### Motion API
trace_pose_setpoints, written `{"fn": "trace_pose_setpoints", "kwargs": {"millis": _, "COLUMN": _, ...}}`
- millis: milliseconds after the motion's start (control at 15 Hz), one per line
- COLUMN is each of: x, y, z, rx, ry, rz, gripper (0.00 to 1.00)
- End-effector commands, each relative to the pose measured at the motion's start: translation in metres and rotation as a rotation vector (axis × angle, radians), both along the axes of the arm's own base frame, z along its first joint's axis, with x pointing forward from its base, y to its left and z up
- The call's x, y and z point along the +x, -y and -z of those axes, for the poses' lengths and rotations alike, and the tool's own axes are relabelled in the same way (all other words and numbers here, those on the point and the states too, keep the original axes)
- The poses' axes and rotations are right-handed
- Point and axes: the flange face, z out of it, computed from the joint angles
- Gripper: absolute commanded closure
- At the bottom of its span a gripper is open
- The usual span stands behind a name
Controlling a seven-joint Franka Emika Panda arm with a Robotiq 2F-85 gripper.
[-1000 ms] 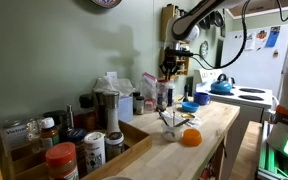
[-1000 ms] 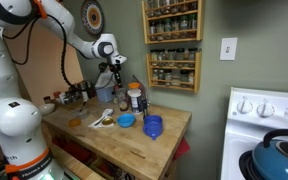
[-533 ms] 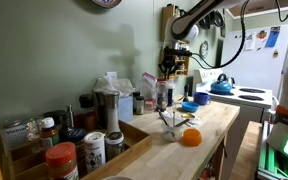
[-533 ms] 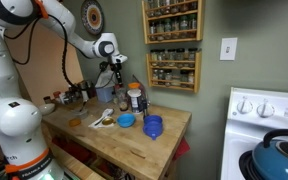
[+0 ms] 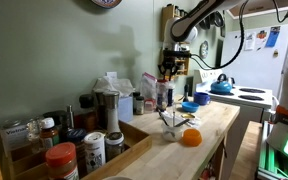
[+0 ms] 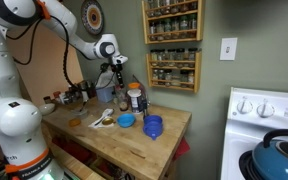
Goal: Pick up the red lid and put it on the upside down clear container
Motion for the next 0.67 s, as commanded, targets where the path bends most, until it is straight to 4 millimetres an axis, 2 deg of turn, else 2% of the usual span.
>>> {"fn": "trace_pose_setpoints", "kwargs": {"millis": 0, "x": 0.001, "y": -0.002, "z": -0.005, "rx": 0.004, "ry": 0.006, "rz": -0.003, "gripper": 0.29}}
{"fn": "trace_pose_setpoints", "kwargs": {"millis": 133, "x": -0.003, "y": -0.002, "z": -0.019, "rx": 0.005, "ry": 0.021, "rz": -0.015, "gripper": 0.16}}
{"fn": "trace_pose_setpoints", "kwargs": {"millis": 267, "x": -0.015, "y": -0.003, "z": -0.038, "rx": 0.013, "ry": 0.041, "rz": -0.109, "gripper": 0.02}}
{"fn": "trace_pose_setpoints", "kwargs": {"millis": 467, "x": -0.036, "y": -0.016, "z": -0.063, "rx": 0.019, "ry": 0.115, "rz": -0.294, "gripper": 0.00}}
{"fn": "trace_pose_setpoints", "kwargs": {"millis": 533, "x": -0.010, "y": -0.011, "z": -0.052, "rx": 0.009, "ry": 0.084, "rz": -0.210, "gripper": 0.00}}
{"fn": "trace_pose_setpoints", "kwargs": {"millis": 600, "x": -0.016, "y": -0.014, "z": -0.061, "rx": 0.009, "ry": 0.099, "rz": -0.248, "gripper": 0.00}}
